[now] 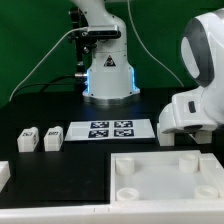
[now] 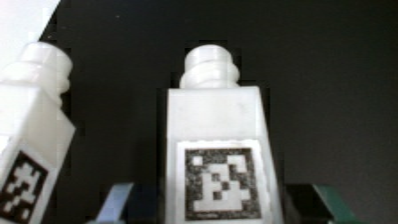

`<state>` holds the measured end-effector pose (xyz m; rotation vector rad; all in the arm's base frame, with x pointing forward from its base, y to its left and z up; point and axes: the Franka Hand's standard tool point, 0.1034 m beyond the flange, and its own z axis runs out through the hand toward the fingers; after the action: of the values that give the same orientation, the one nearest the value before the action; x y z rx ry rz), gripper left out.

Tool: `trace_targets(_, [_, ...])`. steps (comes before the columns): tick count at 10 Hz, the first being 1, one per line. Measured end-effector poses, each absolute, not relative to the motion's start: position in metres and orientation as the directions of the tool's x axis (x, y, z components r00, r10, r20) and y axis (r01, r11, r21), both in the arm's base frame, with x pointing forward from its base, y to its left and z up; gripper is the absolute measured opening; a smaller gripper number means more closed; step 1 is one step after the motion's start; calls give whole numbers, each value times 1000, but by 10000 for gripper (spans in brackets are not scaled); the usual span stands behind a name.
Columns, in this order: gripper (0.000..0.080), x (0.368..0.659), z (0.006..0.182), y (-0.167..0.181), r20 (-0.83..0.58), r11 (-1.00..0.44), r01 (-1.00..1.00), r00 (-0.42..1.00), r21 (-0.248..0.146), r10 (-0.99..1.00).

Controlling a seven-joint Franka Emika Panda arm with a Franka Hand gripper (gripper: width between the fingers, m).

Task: Assemble one leg

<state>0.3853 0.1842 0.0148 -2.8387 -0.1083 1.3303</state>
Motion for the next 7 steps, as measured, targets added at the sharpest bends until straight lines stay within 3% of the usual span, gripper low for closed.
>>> trace_targets(2, [291,426,70,160,-755,-993,95,646,-73,117])
trace_targets(3, [291,447,84,155,-717,-991,99,684,-93,136])
trace_targets(5, [291,484,136,137,-510,-992,89,851,-94,125])
trace_targets(7, [292,503,159,136,-372,-993,83,922,-88,110])
